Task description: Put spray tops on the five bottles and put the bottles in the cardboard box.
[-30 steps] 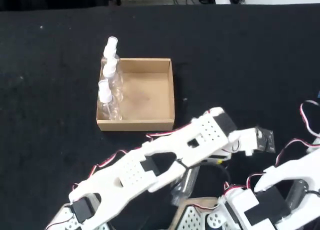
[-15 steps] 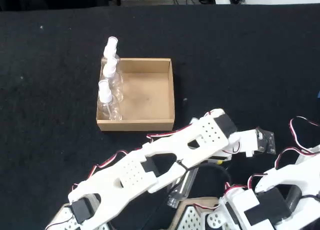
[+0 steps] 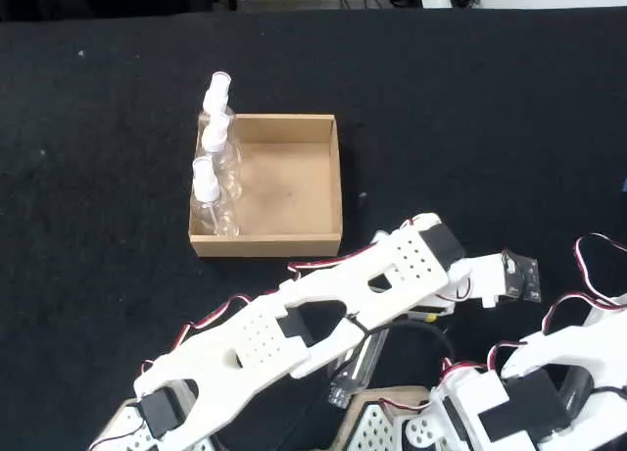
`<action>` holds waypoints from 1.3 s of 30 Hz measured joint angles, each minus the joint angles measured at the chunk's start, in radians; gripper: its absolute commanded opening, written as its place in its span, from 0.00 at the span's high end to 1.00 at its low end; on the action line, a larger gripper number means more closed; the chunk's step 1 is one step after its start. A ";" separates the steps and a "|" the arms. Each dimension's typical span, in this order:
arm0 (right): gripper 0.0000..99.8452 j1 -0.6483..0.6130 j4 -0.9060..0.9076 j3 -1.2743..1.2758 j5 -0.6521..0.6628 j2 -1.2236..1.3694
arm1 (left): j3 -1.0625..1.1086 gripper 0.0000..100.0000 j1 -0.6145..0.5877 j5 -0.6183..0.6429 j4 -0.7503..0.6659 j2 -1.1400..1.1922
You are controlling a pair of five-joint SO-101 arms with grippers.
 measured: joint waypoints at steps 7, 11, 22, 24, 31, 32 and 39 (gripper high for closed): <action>0.69 0.023 -0.058 0.049 0.031 0.000 | -0.002 0.96 0.011 -0.002 0.000 0.000; 0.69 0.035 -0.146 0.117 0.031 0.000 | -0.002 0.96 0.011 -0.002 0.000 0.000; 0.69 0.035 -0.281 0.241 0.031 0.000 | -0.002 0.96 0.011 -0.002 0.000 0.000; 0.69 0.035 -0.316 0.262 0.031 0.000 | -0.002 0.96 0.011 -0.002 0.000 0.000; 0.74 0.035 -0.388 0.307 0.037 0.000 | -0.002 0.96 0.011 -0.002 0.000 0.000; 0.76 0.035 -0.390 0.308 0.037 0.000 | -0.002 0.96 0.011 -0.002 0.000 0.000; 0.86 0.035 -0.417 0.305 0.081 0.074 | -0.002 0.96 0.011 -0.002 0.000 0.000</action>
